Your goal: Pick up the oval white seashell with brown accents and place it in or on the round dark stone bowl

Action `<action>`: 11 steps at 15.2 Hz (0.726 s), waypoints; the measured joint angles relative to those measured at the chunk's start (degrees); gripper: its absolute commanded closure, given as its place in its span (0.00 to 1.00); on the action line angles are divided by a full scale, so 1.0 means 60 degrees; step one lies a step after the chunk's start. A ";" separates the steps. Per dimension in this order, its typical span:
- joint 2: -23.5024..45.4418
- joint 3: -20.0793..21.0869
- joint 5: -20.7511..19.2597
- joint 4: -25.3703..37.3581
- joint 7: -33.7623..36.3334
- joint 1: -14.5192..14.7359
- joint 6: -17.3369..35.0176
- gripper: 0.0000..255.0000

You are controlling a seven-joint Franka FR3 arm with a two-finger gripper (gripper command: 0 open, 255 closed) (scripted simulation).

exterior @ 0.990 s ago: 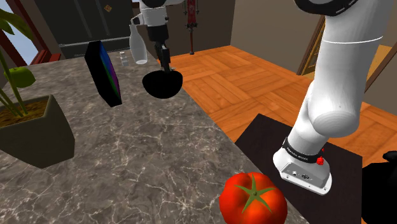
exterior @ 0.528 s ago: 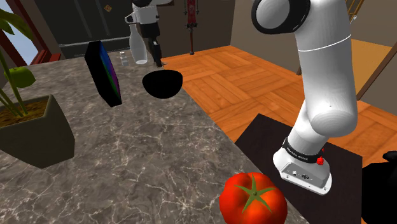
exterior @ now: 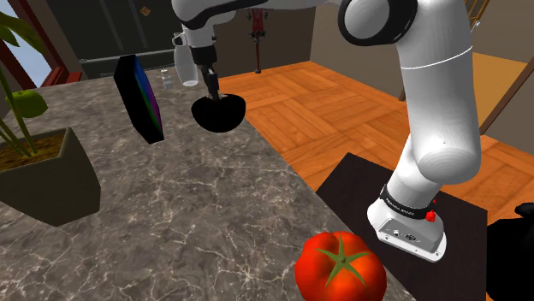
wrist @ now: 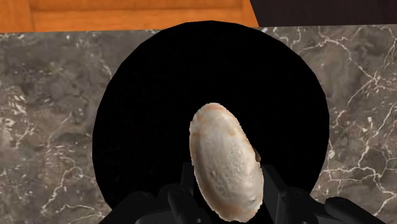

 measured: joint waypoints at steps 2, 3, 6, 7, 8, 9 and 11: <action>0.0015 -0.0002 0.0001 -0.0224 -0.0012 -0.0004 0.0239 1.00; -0.0003 -0.0007 0.0003 -0.0375 -0.0036 -0.0018 0.0371 1.00; 0.0052 -0.0002 0.0002 -0.0545 -0.0022 -0.0004 0.0596 1.00; 0.0043 -0.0001 0.0002 -0.0574 -0.0019 -0.0001 0.0618 1.00; 0.0040 -0.0001 0.0002 -0.0587 -0.0021 -0.0002 0.0629 1.00; 0.0040 -0.0001 0.0002 -0.0589 -0.0021 -0.0002 0.0633 1.00; 0.0040 -0.0002 0.0002 -0.0593 -0.0021 -0.0002 0.0637 1.00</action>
